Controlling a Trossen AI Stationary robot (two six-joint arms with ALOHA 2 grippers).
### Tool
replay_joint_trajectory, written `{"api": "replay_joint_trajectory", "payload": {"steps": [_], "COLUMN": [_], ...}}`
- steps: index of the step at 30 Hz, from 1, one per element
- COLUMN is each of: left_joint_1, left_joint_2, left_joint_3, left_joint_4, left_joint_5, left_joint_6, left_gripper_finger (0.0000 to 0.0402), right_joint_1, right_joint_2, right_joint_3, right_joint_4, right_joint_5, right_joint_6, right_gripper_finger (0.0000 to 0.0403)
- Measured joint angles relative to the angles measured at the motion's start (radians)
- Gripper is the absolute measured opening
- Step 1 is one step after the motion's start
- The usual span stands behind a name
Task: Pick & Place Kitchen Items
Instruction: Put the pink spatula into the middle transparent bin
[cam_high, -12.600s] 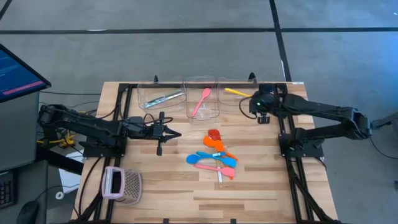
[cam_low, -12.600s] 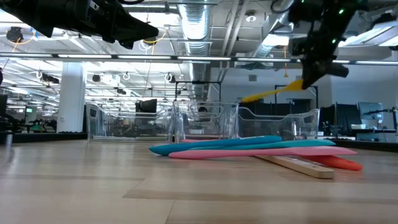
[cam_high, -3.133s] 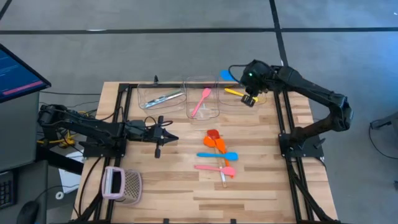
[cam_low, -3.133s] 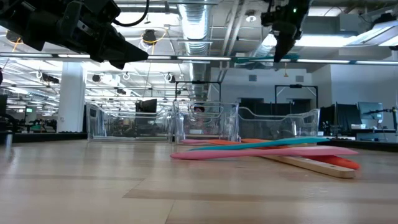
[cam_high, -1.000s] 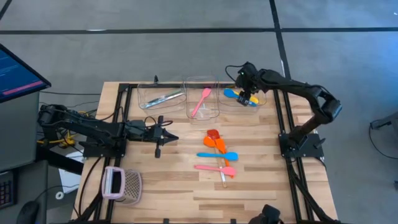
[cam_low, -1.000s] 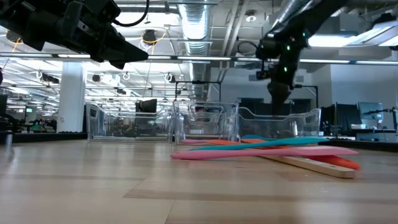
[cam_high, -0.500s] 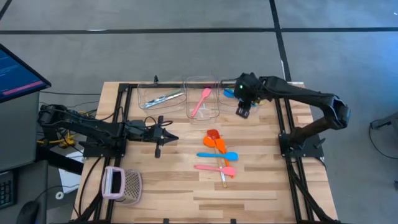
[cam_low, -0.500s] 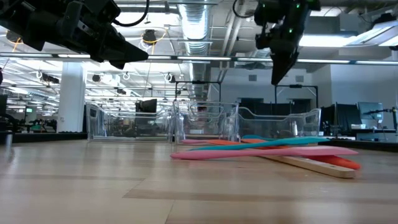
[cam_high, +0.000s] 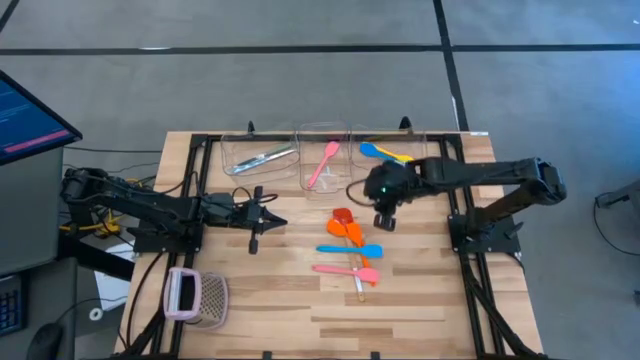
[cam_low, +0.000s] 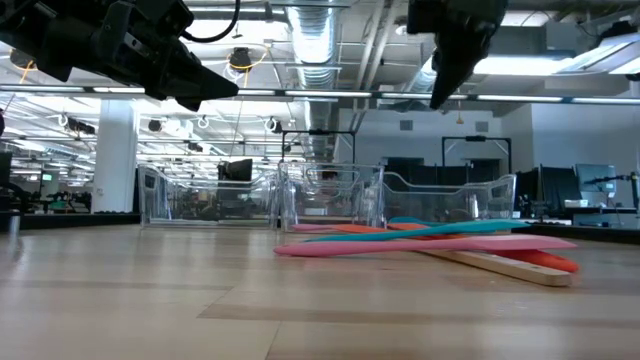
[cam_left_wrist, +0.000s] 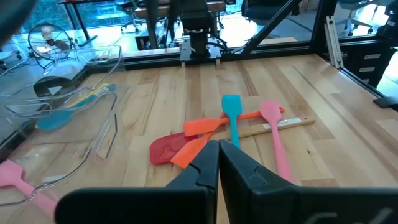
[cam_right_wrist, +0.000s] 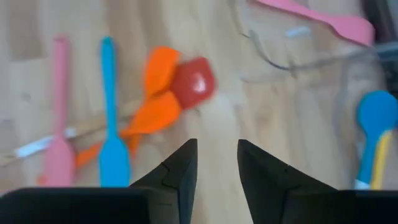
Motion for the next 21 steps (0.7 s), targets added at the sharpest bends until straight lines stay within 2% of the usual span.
{"api": "replay_joint_trajectory", "payload": {"steps": [11,21], "left_joint_1": [0.0,0.0], "left_joint_2": [0.0,0.0], "left_joint_3": [0.0,0.0], "left_joint_4": [0.0,0.0], "left_joint_5": [-0.001,-0.005], "left_joint_6": [0.0,0.0], "left_gripper_finger": [0.0002,0.0002], "right_joint_1": [0.179,0.258], "right_joint_2": [0.0,0.001], "right_joint_3": [0.0,0.0], "right_joint_4": [0.141,0.27], "right_joint_5": [0.0,0.0], "right_joint_6": [0.077,0.077], "right_gripper_finger": [0.0108,0.0108]}}
